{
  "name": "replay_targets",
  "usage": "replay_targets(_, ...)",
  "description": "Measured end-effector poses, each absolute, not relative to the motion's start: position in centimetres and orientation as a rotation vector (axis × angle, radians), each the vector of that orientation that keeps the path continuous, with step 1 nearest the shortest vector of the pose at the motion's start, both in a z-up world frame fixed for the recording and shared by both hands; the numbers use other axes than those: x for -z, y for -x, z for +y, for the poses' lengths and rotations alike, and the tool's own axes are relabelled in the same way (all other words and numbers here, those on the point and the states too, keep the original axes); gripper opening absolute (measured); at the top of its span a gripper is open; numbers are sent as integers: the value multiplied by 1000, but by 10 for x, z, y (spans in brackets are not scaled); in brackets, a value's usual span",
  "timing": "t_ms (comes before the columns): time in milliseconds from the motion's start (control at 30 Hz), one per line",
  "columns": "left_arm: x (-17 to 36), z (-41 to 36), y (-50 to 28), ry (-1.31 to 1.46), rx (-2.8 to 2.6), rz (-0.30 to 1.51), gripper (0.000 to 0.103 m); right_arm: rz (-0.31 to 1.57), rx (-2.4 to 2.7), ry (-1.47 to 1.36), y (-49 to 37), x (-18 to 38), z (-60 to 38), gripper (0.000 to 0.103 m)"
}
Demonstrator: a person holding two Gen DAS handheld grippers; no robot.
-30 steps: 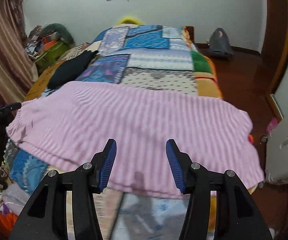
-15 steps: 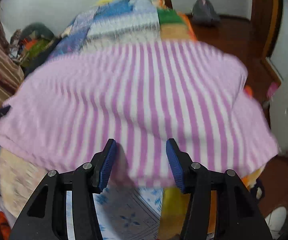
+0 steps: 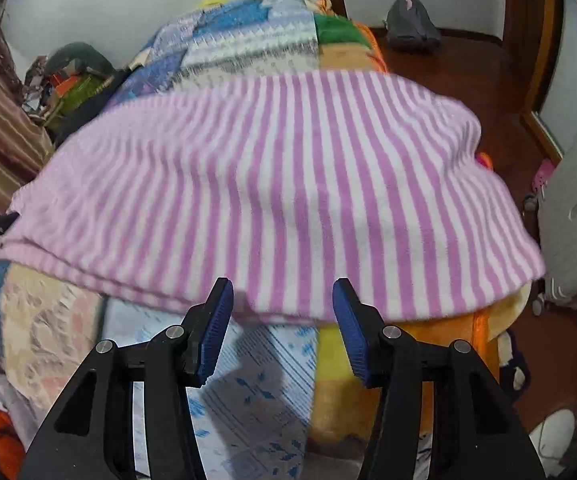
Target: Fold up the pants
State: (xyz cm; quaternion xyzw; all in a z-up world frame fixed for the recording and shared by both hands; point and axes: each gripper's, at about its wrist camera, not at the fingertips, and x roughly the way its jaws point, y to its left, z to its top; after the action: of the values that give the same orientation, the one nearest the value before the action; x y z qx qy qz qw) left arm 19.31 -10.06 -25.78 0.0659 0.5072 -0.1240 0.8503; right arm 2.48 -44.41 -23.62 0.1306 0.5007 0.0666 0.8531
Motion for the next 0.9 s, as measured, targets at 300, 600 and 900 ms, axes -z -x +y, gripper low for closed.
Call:
replay_targets(300, 253, -122, -182, -222, 332, 1045, 60, 912, -371, -180, -98, 179, -366, 48)
replay_targets(600, 255, -105, -167, -198, 364, 1044, 60, 1022, -491, -54, -147, 214, -285, 51)
replay_targets(900, 231, -92, -177, -166, 292, 990, 59, 1012, -490, -149, -97, 208, -308, 52)
